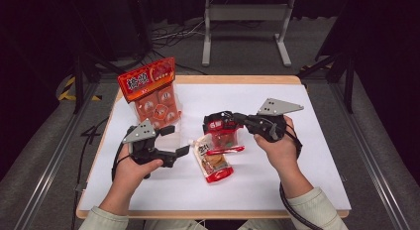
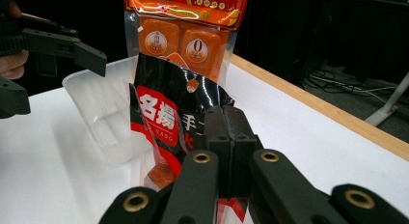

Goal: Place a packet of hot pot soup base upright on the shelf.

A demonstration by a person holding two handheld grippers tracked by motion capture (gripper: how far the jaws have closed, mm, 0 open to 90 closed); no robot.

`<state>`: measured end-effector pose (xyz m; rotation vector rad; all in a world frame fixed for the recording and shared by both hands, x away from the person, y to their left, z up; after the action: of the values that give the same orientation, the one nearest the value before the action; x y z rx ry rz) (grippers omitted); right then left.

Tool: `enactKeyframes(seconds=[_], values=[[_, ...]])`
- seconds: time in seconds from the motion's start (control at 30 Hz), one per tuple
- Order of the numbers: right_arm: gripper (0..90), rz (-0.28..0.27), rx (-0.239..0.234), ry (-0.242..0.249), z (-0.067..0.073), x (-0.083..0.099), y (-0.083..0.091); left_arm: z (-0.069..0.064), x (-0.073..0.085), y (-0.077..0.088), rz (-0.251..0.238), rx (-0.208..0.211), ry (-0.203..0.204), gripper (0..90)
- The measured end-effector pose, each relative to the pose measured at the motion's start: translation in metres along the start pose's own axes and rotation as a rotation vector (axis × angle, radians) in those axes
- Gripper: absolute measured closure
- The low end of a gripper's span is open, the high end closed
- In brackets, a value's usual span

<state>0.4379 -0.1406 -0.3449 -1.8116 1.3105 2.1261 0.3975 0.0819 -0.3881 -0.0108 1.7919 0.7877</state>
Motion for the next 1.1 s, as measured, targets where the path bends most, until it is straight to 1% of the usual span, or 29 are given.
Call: enactKeyframes(seconds=[0.07,0.13,0.2,0.23,0.27,0.3,0.33,0.43,0.5,0.53,0.57,0.6,0.67,0.7,0.73,0.9,1.03,1.1], values=[[90.0,-0.003,0.000,0.002,0.001,0.000,0.001,-0.001,-0.001,-0.003,0.001,-0.003,-0.009,12.1],[90.0,-0.006,-0.005,0.008,0.004,-0.001,0.003,-0.004,-0.003,-0.006,-0.003,-0.001,-0.006,12.2],[90.0,-0.013,-0.025,0.010,0.008,-0.002,0.004,-0.006,-0.004,-0.009,-0.003,0.005,-0.013,11.9],[90.0,-0.014,-0.026,0.016,0.010,-0.003,0.004,-0.008,-0.004,-0.011,0.003,0.008,-0.025,11.8],[90.0,-0.015,-0.032,0.021,0.013,-0.003,0.004,-0.009,-0.005,-0.013,0.001,0.007,-0.025,11.8],[90.0,-0.018,-0.039,0.024,0.015,-0.004,0.004,-0.009,-0.005,-0.015,0.004,0.008,-0.035,11.8],[90.0,-0.017,-0.042,0.031,0.018,-0.005,0.004,-0.010,-0.005,-0.016,0.004,0.014,-0.029,11.8],[90.0,-0.021,-0.058,0.043,0.025,-0.007,0.003,-0.012,-0.006,-0.019,0.001,0.016,-0.037,11.9],[90.0,-0.023,-0.066,0.055,0.031,-0.009,0.004,-0.016,-0.008,-0.023,-0.004,0.027,-0.034,12.1],[90.0,-0.027,-0.070,0.059,0.034,-0.010,0.004,-0.017,-0.009,-0.024,-0.006,0.028,-0.042,12.4],[90.0,-0.029,-0.076,0.063,0.036,-0.011,0.004,-0.018,-0.009,-0.025,-0.006,0.033,-0.038,12.7],[90.0,-0.031,-0.081,0.066,0.039,-0.012,0.004,-0.019,-0.009,-0.026,-0.006,0.032,-0.044,13.1],[90.0,-0.031,-0.084,0.066,0.040,-0.012,0.004,-0.020,-0.010,-0.026,-0.007,0.035,-0.048,14.3],[90.0,-0.034,-0.096,0.073,0.045,-0.013,0.004,-0.020,-0.010,-0.027,-0.013,0.037,-0.050,15.4],[90.0,-0.034,-0.096,0.073,0.045,-0.013,0.004,-0.021,-0.010,-0.027,-0.013,0.041,-0.054,15.4],[90.0,-0.037,-0.116,0.088,0.054,-0.014,0.001,-0.024,-0.013,-0.027,-0.048,0.073,-0.021,21.5],[90.0,-0.040,-0.125,0.091,0.058,-0.014,0.000,-0.024,-0.012,-0.028,-0.074,0.083,-0.036,29.2],[90.0,-0.041,-0.129,0.091,0.060,-0.014,-0.001,-0.025,-0.012,-0.028,-0.083,0.095,-0.043,35.4]])
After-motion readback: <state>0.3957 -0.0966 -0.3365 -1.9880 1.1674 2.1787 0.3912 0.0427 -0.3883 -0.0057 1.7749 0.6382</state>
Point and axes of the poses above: each handheld gripper's, and its own axes: y roughly backward along the jaws, x roughly out of its underside, z roughly to its left, the point moved 8 cm from there along -y, roughly forward along the jaws, and after that the axes turned 12 degrees about z, right-handed, at the moved point
